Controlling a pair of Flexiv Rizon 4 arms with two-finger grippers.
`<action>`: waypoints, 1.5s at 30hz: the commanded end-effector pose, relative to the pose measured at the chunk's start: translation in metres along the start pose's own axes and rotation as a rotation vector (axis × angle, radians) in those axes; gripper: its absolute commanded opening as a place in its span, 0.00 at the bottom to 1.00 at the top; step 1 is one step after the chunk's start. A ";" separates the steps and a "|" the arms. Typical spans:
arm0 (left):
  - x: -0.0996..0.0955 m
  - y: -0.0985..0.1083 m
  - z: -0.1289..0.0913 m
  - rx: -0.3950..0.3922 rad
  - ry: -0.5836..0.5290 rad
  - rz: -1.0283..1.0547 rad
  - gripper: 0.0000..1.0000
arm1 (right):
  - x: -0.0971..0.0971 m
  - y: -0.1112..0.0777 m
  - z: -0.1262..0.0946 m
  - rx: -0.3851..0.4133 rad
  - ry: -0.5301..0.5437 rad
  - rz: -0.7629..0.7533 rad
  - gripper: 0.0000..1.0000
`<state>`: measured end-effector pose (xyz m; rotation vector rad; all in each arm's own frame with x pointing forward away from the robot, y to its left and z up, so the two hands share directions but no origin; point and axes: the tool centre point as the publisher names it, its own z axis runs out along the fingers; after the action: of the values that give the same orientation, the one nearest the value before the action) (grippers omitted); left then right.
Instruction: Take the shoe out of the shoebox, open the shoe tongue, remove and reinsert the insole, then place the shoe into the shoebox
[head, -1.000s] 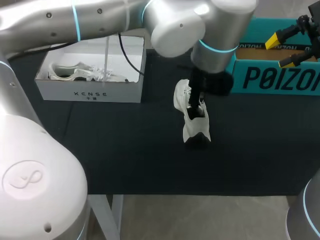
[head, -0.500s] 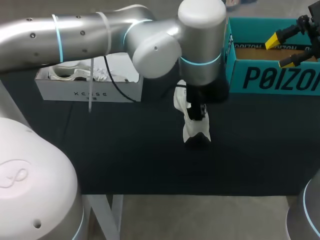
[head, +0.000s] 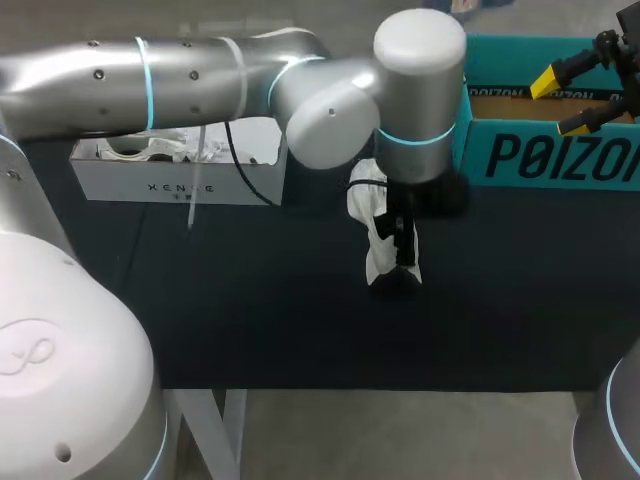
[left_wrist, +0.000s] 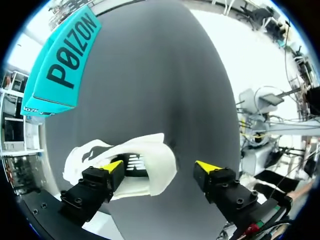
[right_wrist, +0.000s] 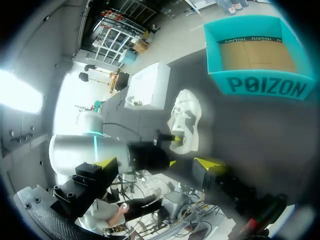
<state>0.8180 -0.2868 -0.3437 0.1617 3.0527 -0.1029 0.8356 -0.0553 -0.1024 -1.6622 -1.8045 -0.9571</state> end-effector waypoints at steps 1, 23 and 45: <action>0.014 0.003 0.018 0.022 -0.008 -0.011 1.00 | -0.001 0.002 0.000 0.003 -0.002 0.000 1.00; 0.023 0.015 0.063 -0.039 0.082 -0.027 0.00 | -0.001 0.002 0.000 0.003 -0.002 0.000 1.00; 0.014 0.096 -0.083 -0.057 0.245 0.951 0.00 | -0.001 0.002 0.000 0.003 -0.002 0.000 1.00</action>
<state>0.8008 -0.2042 -0.3178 0.8508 3.2053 0.1229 0.8356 -0.0554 -0.1024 -1.6622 -1.8045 -0.9571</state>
